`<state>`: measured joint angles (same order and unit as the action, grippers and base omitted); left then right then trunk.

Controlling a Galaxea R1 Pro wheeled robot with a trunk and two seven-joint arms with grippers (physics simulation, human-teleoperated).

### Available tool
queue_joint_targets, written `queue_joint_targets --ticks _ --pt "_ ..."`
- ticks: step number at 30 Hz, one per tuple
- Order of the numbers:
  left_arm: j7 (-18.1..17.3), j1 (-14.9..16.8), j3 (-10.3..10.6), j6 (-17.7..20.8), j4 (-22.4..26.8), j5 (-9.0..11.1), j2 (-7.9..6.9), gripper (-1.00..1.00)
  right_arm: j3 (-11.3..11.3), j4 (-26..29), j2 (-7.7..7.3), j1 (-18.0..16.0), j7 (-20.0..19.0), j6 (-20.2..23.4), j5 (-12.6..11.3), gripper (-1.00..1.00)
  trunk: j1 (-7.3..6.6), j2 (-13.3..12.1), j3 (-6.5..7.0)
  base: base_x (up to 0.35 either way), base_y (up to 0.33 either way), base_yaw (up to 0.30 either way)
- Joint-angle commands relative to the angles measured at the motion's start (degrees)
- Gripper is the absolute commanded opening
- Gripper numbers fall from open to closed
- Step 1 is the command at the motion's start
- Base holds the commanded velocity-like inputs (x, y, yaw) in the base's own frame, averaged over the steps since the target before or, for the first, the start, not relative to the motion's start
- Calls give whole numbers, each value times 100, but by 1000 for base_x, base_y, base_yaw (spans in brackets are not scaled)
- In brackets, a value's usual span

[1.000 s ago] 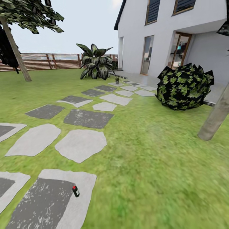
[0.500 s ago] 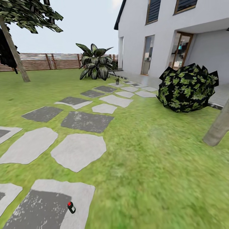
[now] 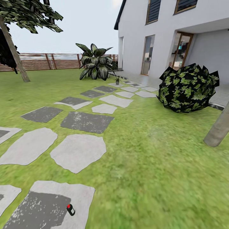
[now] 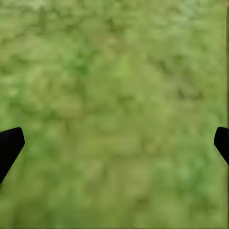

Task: Pick up the pesticide atomizer in the garden and spray insectifuge to fully cover both potted plants in the garden.

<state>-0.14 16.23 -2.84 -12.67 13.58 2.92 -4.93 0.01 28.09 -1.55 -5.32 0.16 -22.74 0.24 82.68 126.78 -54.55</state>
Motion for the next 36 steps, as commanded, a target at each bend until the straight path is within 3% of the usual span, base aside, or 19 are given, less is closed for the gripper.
queue_joint_targets --ticks 1,7,12,15,20,26,36 --pt "-2 45 0 -20 28 28 -11 100 0 91 -8 -19 -2 -15 3 100 -1 2 -5 0 0 0" --pt "-7 328 25 -10 292 -14 -82 100 -1 799 -20 -337 -13 -2 3 100 -1 2 -5 0 0 0" --pt "-10 660 29 -8 362 -163 -134 100 -1 1066 -21 -949 -20 73 3 100 -1 2 -5 0 0 0" --pt "-10 815 29 -21 376 -227 -132 100 -7 1104 -21 -1612 -9 311 -4 100 -1 2 -5 0 0 0" --pt "-12 836 67 -108 374 -237 -109 100 1 1112 -17 -2043 -43 459 -21 100 -1 2 -5 0 0 0" --pt "-5 894 366 -289 374 -381 -135 100 11 1112 -20 -2110 -51 461 -9 100 -1 2 -5 0 0 0" --pt "-5 970 426 -323 372 -394 -104 100 8 1235 -23 -2114 -43 454 -10 100 -1 2 -5 0 0 0"
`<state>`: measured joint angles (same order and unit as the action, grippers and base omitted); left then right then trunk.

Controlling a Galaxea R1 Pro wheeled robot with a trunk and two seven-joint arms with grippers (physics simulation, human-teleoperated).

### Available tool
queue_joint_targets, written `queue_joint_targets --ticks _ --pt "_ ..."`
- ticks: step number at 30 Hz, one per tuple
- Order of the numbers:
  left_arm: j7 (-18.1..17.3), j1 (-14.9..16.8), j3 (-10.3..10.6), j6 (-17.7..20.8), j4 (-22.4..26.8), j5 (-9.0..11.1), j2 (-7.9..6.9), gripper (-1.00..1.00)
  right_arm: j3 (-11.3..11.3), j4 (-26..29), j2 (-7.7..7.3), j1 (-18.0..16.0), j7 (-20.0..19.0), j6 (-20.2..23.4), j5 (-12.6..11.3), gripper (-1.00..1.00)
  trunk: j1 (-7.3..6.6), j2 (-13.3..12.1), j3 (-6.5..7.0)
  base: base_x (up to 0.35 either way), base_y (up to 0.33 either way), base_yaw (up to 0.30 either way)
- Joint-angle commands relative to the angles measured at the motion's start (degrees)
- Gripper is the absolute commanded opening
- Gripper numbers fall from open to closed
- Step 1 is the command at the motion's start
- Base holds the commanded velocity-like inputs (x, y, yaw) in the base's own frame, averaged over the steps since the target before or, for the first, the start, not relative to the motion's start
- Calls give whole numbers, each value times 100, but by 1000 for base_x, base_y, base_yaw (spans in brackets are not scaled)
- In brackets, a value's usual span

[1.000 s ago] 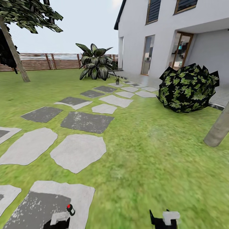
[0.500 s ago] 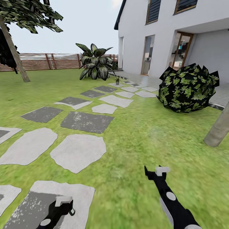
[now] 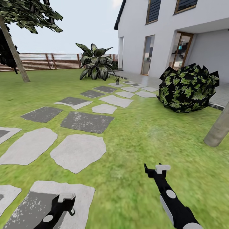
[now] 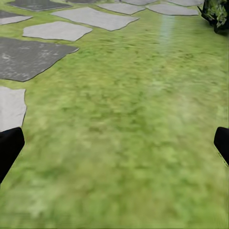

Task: Pick up the pesticide atomizer in the garden and spray insectifuge to fully cover both potted plants in the garden.

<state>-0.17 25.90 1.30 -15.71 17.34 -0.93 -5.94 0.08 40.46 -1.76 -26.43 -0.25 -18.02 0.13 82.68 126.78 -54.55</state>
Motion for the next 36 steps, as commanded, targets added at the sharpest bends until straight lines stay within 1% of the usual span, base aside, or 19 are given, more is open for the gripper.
queue_joint_targets --ticks 1,3,6,13,19,30,36 --pt "-2 5 13 -21 -4 -8 -1 100 1 35 -2 -3 -2 -17 2 100 -1 2 -5 0 0 0" --pt "-1 7 17 -24 -3 -6 4 100 0 198 -6 -3 -2 -12 3 100 -1 2 -5 0 0 0" --pt "-1 5 19 -25 -3 0 10 100 -3 293 -7 -3 -2 -6 5 100 -1 2 -5 0 0 0" --pt "0 3 -6 -28 -11 24 8 100 -8 335 -15 -3 6 0 13 100 153 283 -137 0 0 0" --pt "0 3 -31 -36 -12 45 5 100 -8 317 -15 -3 7 -4 13 100 285 523 -275 0 0 0" --pt "0 3 -60 -82 -13 52 -5 100 -8 314 -11 3 7 -8 13 100 526 964 -568 0 0 0" --pt "0 3 -67 -435 -71 57 -12 100 -8 314 -9 5 7 -8 13 100 658 1205 -731 0 0 0"
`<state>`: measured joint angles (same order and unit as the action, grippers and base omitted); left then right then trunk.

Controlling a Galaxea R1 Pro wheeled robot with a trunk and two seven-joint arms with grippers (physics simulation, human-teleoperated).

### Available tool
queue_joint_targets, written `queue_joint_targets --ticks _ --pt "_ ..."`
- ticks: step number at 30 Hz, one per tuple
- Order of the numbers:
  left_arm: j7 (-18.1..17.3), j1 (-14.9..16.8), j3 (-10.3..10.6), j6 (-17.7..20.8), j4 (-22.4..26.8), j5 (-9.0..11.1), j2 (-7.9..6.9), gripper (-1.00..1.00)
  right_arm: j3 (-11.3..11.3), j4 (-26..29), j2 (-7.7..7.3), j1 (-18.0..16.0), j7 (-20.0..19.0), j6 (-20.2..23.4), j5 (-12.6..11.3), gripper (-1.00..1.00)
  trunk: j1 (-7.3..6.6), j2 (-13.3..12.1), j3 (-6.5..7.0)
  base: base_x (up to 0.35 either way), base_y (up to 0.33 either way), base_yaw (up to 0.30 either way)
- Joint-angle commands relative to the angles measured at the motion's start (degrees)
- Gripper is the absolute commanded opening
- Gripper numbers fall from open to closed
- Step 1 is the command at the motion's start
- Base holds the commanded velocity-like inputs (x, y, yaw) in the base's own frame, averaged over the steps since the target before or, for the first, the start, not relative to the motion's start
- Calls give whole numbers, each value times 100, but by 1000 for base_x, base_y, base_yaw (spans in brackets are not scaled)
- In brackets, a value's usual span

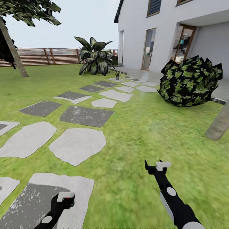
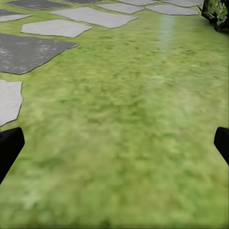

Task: Pick up the pesticide atomizer in the garden and spray insectifuge to fully cover both potted plants in the garden.

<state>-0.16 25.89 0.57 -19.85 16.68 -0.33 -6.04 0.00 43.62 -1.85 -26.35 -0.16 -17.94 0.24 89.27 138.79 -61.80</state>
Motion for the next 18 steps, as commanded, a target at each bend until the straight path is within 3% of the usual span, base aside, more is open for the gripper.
queue_joint_targets --ticks 1,11,18 --pt "-2 3 5 -51 -12 -1 -2 100 0 -3 -2 -3 -2 -17 2 100 21 43 -32 0 0 0" --pt "-2 12 -2 -124 -25 6 -11 100 0 -3 -3 -2 -2 -19 2 100 241 445 -302 0 0 18" --pt "-2 12 -4 -124 -25 6 -11 100 0 -3 0 -2 -2 -25 2 100 259 454 -512 0 0 144"
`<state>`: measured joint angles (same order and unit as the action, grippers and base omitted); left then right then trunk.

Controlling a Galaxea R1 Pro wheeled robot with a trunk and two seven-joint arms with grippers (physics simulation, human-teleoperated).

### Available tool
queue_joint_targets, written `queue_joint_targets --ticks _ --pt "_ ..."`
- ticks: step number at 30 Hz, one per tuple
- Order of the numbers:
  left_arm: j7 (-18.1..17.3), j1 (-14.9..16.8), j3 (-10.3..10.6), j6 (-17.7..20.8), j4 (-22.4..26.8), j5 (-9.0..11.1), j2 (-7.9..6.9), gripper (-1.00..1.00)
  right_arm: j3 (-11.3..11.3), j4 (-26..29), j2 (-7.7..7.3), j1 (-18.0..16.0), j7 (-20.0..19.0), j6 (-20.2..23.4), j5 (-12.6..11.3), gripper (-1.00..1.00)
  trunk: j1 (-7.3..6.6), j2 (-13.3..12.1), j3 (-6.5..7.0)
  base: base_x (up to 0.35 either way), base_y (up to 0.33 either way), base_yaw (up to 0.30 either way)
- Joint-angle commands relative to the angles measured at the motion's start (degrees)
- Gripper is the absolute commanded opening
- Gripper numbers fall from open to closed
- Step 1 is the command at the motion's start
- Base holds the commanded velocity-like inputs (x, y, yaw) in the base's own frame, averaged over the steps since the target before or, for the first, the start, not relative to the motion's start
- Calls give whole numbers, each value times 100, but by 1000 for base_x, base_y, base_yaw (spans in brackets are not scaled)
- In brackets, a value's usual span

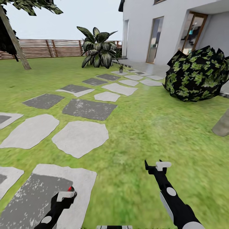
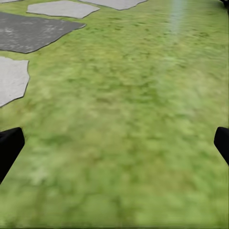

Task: Pick up the pesticide atomizer in the garden and spray insectifuge to fully cover both potted plants in the garden.

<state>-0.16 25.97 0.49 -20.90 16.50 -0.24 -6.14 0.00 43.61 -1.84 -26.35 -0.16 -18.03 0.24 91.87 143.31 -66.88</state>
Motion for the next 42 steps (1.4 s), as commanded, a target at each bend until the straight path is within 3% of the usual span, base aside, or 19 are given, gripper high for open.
queue_joint_targets --ticks 1,17,42 --pt "-2 4 4 -19 -6 -2 -1 100 0 -2 -2 -2 -2 -16 3 100 1 3 -35 0 0 164" --pt "-2 4 12 -19 -4 49 19 100 0 14 -6 -2 6 -8 3 100 42 25 -492 0 0 145" --pt "-2 4 4 -21 3 42 26 100 0 41 -1 7 7 -8 -5 100 42 25 -492 63 -34 0"
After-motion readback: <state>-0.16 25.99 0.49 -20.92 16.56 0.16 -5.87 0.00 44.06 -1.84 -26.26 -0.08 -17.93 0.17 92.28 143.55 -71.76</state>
